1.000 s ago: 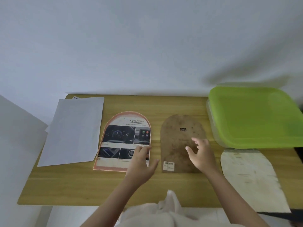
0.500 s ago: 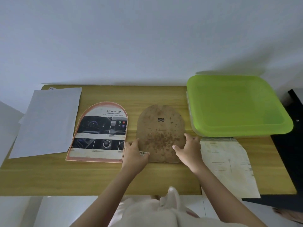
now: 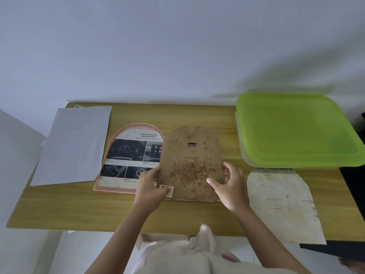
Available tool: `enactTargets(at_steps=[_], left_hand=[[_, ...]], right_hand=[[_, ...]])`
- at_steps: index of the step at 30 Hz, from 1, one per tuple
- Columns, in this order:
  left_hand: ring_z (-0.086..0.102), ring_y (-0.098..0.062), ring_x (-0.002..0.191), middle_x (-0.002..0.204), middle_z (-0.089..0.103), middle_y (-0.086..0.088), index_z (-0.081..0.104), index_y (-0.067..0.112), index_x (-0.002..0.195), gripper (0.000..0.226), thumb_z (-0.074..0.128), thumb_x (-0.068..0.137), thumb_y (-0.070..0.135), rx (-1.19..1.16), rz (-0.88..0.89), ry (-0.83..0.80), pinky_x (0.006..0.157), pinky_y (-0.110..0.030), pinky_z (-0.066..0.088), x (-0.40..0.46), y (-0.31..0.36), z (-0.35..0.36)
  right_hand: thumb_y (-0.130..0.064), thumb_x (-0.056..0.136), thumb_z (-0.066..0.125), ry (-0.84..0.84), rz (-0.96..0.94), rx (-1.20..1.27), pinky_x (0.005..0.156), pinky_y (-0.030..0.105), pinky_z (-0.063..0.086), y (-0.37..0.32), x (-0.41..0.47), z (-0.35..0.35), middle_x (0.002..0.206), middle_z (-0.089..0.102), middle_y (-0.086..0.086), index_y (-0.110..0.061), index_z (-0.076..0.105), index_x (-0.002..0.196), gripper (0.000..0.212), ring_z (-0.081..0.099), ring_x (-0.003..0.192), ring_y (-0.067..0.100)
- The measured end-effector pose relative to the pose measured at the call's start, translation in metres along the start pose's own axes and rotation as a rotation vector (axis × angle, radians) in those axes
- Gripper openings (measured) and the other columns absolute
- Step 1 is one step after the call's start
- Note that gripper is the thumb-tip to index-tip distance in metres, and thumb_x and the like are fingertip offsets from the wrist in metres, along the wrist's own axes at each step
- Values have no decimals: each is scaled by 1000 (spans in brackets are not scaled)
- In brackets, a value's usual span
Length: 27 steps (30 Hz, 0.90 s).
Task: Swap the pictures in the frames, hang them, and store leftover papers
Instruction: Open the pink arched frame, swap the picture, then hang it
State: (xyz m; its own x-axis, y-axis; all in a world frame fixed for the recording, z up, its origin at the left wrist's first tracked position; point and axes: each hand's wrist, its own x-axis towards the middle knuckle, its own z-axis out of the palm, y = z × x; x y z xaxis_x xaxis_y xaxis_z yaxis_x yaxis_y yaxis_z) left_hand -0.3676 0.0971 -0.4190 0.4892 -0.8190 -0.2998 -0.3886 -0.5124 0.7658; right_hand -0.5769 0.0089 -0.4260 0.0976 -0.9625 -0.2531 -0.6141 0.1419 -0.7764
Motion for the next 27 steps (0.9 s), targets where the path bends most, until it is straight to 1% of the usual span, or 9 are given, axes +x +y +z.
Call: enactTargets(at_steps=[3,5,8,11,13,17,20,23,27], left_hand=[[51,-10,100,117,49,-2,50,19,128,67,77,68,10,-29,-19,42,81,-19,42,-1,-16,-27],[53,-11,100,115,50,-2,51,18,128,66,77,67,10,-36,-29,74,84,-24,45,0,-27,-47],[54,-15,100,113,51,-2,53,18,126,64,76,66,8,-35,-53,106,82,-29,49,3,-42,-79],[55,-17,101,116,49,-3,52,15,127,64,74,67,5,-54,-85,109,77,-26,47,8,-57,-107],[53,-17,101,118,47,-5,51,11,128,64,73,69,2,-67,-101,109,76,-25,44,13,-66,-122],[54,-16,96,119,45,-7,50,8,129,64,71,69,1,-60,-103,86,75,-24,44,27,-76,-140],[53,-12,91,116,44,-5,51,8,127,61,70,69,1,-41,-91,56,76,-24,44,37,-80,-145],[54,-16,95,114,45,-2,51,8,128,63,73,69,6,24,-72,17,80,-26,46,47,-85,-146],[57,-16,93,111,48,-1,54,10,125,59,76,70,10,84,-56,-13,77,-24,45,56,-93,-144]], right_hand=[[-27,71,81,-20,-44,24,86,23,44,-20,-8,20,113,39,-2,-16,44,135,75,48,104,14],[-29,71,81,-39,-72,26,86,21,45,-34,-12,38,114,39,-4,-16,44,136,76,48,103,12],[-29,73,80,-89,-85,26,66,6,43,-56,-19,65,114,39,-4,-14,43,136,74,48,101,10],[-27,75,78,-146,-85,46,52,2,42,-75,-23,90,115,39,-1,-13,42,137,73,47,99,11],[-27,76,78,-170,-77,49,54,3,43,-84,-25,106,116,40,0,-13,42,137,73,48,100,11],[-29,73,80,-158,-47,38,76,12,41,-94,-23,128,114,42,-1,-14,46,135,72,50,99,11],[-27,74,79,-149,-30,21,71,10,38,-98,-20,138,114,41,0,-14,47,133,68,49,99,12],[-26,74,78,-131,-17,-10,66,8,42,-96,-15,144,112,40,0,-13,46,134,69,48,100,12],[-25,74,77,-112,5,-41,85,19,45,-93,-10,147,113,37,-2,-13,44,137,72,46,102,9]])
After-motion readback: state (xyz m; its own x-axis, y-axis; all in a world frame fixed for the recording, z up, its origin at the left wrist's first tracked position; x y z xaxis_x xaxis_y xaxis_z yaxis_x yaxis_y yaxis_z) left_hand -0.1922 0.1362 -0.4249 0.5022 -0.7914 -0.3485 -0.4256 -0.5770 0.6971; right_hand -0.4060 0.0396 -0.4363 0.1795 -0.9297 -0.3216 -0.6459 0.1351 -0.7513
